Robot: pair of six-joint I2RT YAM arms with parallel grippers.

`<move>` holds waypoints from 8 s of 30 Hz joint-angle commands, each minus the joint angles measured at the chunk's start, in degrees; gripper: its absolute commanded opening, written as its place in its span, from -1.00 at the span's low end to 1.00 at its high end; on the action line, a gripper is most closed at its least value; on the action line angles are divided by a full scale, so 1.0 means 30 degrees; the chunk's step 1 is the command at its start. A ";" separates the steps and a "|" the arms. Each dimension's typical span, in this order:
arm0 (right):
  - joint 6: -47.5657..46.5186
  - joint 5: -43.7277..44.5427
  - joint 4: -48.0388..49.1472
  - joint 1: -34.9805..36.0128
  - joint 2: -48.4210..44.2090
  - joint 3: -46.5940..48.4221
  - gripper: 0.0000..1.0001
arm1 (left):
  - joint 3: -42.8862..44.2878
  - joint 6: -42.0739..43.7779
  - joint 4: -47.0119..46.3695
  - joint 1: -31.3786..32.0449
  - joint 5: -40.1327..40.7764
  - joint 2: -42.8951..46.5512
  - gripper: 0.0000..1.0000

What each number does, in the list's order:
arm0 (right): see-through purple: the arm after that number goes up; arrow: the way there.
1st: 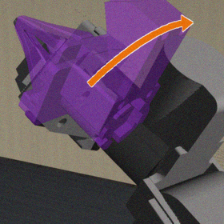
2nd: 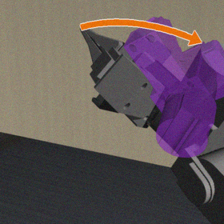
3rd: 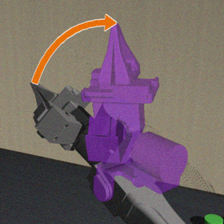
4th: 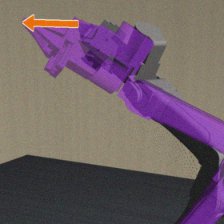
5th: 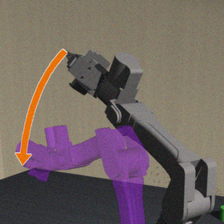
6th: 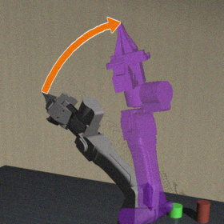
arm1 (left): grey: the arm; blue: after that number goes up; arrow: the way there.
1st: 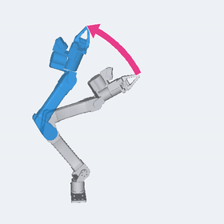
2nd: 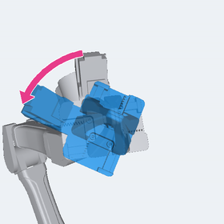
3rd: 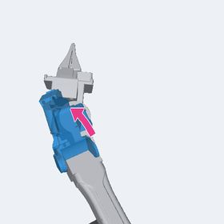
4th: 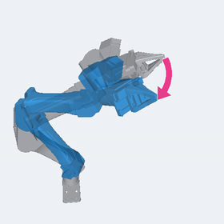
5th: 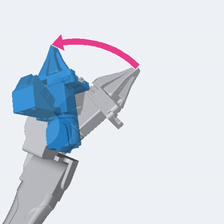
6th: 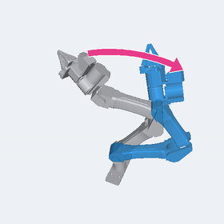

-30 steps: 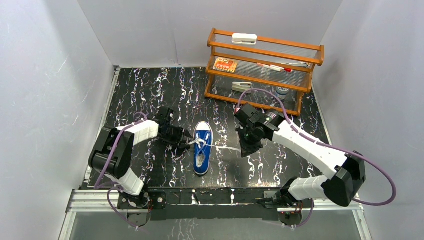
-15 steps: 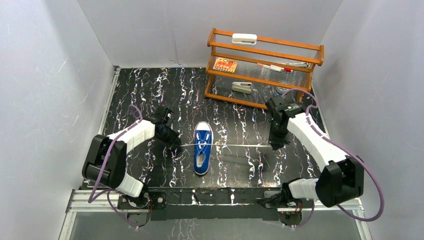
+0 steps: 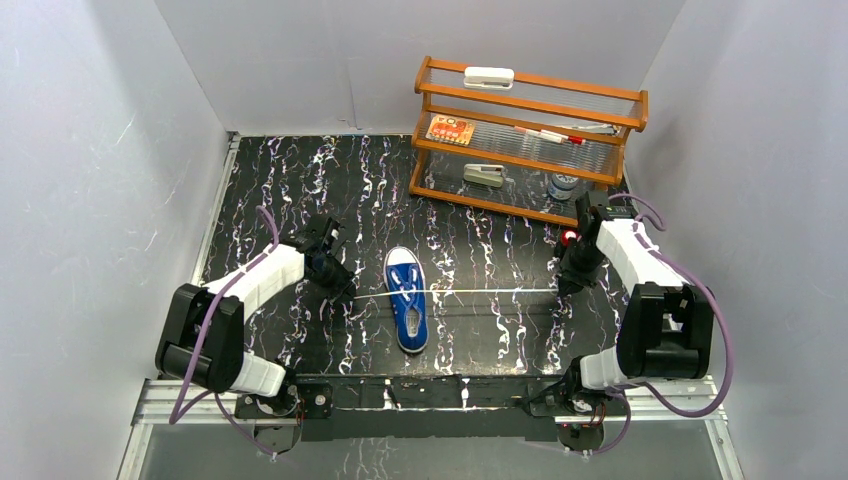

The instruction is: Tie the shoes

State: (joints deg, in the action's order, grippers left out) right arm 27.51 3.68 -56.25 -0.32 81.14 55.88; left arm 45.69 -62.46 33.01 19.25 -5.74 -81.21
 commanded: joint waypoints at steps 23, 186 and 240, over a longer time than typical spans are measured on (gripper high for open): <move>-0.4254 -0.6919 0.1708 0.1310 -0.2505 0.2578 -1.00 | 0.0365 0.5516 -0.1414 0.0839 -0.4418 0.1316 -0.60; -2.6845 -0.4891 1.3978 2.1697 0.5507 0.6440 0.52 | 1.2347 2.0317 0.1057 0.3839 -0.9714 -1.0828 -1.00; -1.9871 -0.9546 1.4360 2.0225 0.4706 0.5856 -1.00 | 1.0565 1.5370 0.0290 0.3865 -1.1261 -1.0153 -1.00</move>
State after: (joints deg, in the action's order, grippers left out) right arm -45.32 -18.31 -17.69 60.40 102.30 75.59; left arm 80.82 -9.65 33.34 30.46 -35.88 -115.22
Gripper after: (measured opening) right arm 0.011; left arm 0.007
